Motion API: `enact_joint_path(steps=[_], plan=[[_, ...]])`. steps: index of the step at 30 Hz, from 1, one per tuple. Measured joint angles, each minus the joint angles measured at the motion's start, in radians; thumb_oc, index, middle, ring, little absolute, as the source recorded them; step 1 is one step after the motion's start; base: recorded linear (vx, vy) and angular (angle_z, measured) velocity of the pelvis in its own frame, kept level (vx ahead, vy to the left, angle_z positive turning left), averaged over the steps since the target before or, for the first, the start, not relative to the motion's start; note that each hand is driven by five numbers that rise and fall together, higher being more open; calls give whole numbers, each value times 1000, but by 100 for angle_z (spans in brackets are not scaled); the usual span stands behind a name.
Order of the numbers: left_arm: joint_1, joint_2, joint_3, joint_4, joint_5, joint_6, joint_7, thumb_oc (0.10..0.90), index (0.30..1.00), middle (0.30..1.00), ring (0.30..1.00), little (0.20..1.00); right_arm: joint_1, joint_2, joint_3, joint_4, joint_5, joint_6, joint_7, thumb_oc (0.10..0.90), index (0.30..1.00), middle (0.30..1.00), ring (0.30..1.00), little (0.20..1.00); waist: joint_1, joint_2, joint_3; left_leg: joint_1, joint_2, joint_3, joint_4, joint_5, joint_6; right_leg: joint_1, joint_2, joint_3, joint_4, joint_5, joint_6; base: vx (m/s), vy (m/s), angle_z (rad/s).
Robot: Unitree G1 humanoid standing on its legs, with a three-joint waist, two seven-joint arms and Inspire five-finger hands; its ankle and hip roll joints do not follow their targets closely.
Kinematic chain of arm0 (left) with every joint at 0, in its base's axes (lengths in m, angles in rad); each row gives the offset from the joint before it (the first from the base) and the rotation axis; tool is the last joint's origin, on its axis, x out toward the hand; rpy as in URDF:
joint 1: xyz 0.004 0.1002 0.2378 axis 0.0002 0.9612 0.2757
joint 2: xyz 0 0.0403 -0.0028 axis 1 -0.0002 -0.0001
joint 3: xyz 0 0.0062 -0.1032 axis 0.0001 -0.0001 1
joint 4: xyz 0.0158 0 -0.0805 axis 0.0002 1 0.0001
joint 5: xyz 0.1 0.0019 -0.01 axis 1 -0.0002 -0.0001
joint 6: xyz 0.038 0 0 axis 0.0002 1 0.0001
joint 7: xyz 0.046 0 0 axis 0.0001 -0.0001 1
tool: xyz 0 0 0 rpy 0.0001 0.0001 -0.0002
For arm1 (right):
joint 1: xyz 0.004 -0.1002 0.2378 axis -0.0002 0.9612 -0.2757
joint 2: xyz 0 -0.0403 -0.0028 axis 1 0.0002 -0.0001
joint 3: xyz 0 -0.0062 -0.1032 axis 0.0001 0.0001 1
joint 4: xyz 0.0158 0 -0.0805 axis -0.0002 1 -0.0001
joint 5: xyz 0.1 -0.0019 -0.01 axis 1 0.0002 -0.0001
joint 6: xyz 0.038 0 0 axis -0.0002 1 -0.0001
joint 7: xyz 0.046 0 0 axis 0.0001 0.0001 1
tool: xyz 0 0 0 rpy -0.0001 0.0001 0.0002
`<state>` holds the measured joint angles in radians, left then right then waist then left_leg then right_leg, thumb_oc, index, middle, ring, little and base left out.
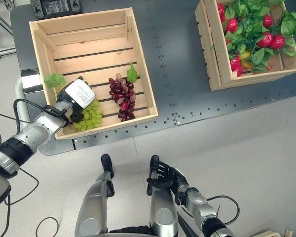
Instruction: Pick up the fruits from the basket on one side to the basket on the other side
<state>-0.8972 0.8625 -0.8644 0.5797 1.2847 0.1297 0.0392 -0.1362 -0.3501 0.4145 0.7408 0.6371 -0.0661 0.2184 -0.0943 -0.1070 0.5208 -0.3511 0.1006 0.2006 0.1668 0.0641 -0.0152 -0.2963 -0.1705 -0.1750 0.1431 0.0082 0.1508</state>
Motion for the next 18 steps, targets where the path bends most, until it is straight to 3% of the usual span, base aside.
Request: enact_joint_path(steps=[6, 15, 16, 17, 18], plan=[[-18, -43, -1, 53, 70, 84, 5, 800, 900, 900, 900, 900, -12, -3, 0, -1, 4, -6, -1, 800, 900, 900, 900, 900, -6, 0, 0, -52, 5, -1, 32, -1, 1, -57, 0, 7, 41, -5, -3, 0, 0, 0], [-33, -68, -1, 95, 164, 121, -26, 800, 900, 900, 900, 900, -27, -6, 0, -2, 4, -12, -1, 800, 900, 900, 900, 900, -27, -1, 0, -85, 7, -3, 56, -2, 3, -103, -4, 11, 94, -23, -7, 0, 0, 0], [-38, -71, -1, 102, 176, 126, -35, 565, 547, 547, 547, 547, -27, -6, 0, -6, 6, -15, -1, 800, 900, 900, 900, 900, -29, -1, 0, -92, 7, -3, 60, -3, 4, -112, -5, 13, 100, -25, -7, 0, 0, 0], [-41, -76, -1, 109, 176, 130, -37, 400, 300, 300, 300, 300, -27, -6, 0, -8, 8, -15, -1, 800, 900, 900, 900, 900, -31, -1, 0, -95, 7, -3, 62, -3, 4, -116, -5, 14, 102, -25, -7, 0, 0, 0], [-43, -84, -1, 122, 176, 141, -38, 400, 300, 300, 300, 300, -27, -6, 0, -12, 8, -15, -1, 800, 900, 900, 900, 900, -34, -1, 0, -101, 8, -3, 66, -4, 5, -120, -4, 15, 105, -25, -7, 0, 0, 0]])
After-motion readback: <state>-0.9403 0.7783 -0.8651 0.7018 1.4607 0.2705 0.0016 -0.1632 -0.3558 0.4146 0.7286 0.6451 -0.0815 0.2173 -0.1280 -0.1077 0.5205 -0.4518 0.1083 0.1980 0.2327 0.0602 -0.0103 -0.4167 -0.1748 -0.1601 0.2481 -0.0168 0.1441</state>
